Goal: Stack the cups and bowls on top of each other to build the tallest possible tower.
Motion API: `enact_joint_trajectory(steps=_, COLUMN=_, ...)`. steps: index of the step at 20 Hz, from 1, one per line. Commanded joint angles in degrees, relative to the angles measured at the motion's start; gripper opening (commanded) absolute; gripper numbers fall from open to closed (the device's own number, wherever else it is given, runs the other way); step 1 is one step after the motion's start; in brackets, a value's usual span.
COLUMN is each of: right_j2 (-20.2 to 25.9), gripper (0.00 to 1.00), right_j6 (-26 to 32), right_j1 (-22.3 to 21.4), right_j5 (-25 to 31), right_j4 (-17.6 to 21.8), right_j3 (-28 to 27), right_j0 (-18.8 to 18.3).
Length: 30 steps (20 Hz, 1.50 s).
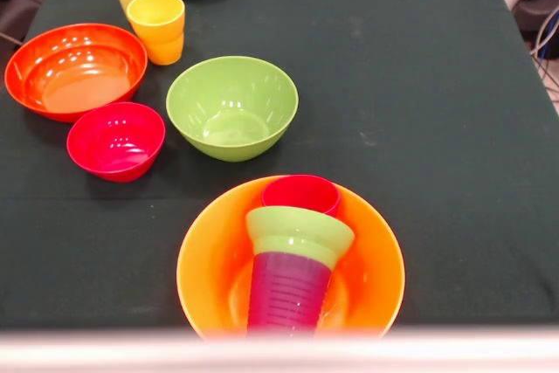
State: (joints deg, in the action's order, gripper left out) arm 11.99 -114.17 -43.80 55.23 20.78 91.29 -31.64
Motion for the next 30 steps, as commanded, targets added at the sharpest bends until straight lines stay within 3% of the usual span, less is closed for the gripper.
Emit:
enact_joint_trajectory(steps=1, right_j2=7.09, gripper=0.0, right_j6=10.09, right_j1=2.04, right_j5=6.6, right_j4=-0.23, right_j3=-4.99, right_j0=1.5)
enact_joint_trajectory(steps=6, right_j2=7.83, gripper=0.0, right_j6=9.38, right_j1=5.28, right_j5=2.38, right_j4=1.14, right_j3=-6.95, right_j0=1.14)
enact_joint_trajectory(steps=10, right_j2=8.3, gripper=0.0, right_j6=9.03, right_j1=4.44, right_j5=-3.27, right_j4=2.49, right_j3=-5.06, right_j0=0.67)
enact_joint_trajectory(steps=11, right_j2=8.43, gripper=1.0, right_j6=8.98, right_j1=4.08, right_j5=-4.82, right_j4=2.93, right_j3=-4.32, right_j0=0.51)
enact_joint_trajectory(steps=15, right_j2=8.86, gripper=1.0, right_j6=7.76, right_j1=3.98, right_j5=-11.84, right_j4=4.03, right_j3=-0.75, right_j0=-0.46)
enact_joint_trajectory(steps=23, right_j2=8.15, gripper=1.0, right_j6=7.61, right_j1=3.66, right_j5=-16.79, right_j4=4.95, right_j3=3.09, right_j0=-1.07)
enact_joint_trajectory(steps=30, right_j2=7.08, gripper=1.0, right_j6=6.2, right_j1=5.84, right_j5=-20.22, right_j4=5.87, right_j3=3.92, right_j0=-0.88)
